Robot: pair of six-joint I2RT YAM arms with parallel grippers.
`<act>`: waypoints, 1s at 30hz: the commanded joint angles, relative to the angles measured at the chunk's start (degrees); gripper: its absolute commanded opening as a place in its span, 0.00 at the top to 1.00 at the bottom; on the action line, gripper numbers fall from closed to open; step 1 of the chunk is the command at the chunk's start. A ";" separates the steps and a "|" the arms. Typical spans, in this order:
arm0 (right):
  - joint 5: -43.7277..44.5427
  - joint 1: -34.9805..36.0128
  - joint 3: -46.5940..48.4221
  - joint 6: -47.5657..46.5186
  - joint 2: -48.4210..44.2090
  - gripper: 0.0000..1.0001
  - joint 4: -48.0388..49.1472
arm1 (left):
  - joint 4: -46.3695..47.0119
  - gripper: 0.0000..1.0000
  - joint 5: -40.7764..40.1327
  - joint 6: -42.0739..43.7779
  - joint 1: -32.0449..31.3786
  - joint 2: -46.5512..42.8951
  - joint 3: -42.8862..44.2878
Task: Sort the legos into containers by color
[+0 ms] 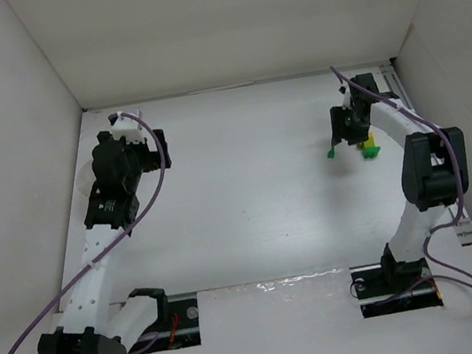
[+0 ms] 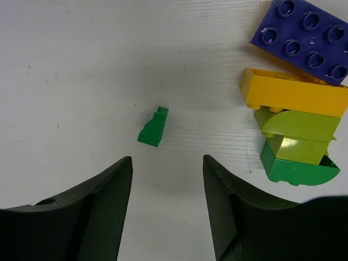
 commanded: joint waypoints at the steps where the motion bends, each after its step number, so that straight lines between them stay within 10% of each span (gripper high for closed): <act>1: 2.45 1.61 1.85 4.42 0.55 0.41 4.32 | 2.92 0.07 -1.82 1.31 -0.02 -1.77 -0.81; 30: 10.63 5.66 7.03 10.75 9.35 0.54 1.95 | 3.45 0.04 -4.28 1.84 -0.02 -1.25 -1.42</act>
